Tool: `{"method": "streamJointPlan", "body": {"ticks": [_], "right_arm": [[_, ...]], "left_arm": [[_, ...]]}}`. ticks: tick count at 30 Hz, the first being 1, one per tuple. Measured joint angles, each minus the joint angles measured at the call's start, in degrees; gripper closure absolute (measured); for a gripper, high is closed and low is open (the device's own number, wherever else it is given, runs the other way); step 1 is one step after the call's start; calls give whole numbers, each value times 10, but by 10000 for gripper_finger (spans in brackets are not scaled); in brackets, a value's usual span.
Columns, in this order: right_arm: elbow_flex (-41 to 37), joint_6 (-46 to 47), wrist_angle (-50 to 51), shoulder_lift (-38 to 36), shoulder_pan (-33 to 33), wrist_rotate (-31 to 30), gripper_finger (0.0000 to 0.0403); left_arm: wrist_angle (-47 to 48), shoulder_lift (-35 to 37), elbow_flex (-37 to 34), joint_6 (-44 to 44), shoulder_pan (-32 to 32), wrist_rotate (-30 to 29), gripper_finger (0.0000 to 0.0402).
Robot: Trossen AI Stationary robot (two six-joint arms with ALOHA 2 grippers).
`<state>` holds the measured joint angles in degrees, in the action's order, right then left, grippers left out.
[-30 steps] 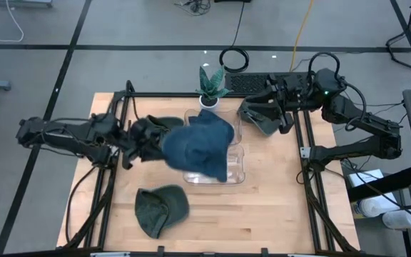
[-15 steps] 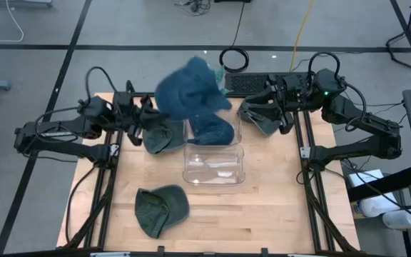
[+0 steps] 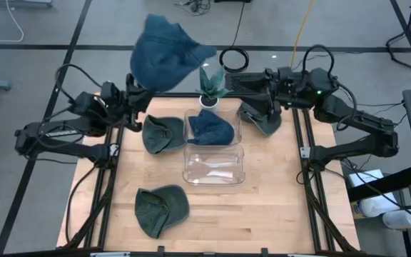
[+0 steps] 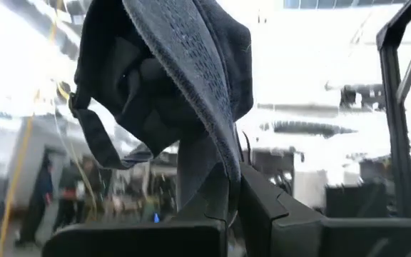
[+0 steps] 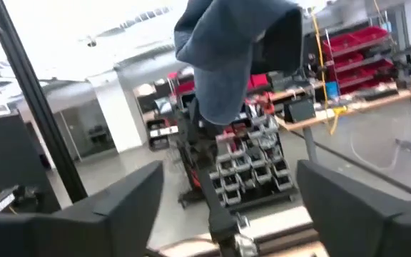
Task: Pick & Place hat
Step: Put the blue cap into the top transparent bin
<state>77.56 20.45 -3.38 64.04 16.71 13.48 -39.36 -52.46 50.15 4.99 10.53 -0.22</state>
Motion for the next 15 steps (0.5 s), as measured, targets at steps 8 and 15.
{"method": "streamJointPlan", "body": {"ticks": [8, 15], "right_arm": [[0, -1, -144, 69, -9, 2, 31], [0, -3, -225, 115, -19, 3, 34]], "left_arm": [[-205, -84, 0, -49, 0, 0, 390], [-296, -146, 10, -35, 0, 2, 390]]}}
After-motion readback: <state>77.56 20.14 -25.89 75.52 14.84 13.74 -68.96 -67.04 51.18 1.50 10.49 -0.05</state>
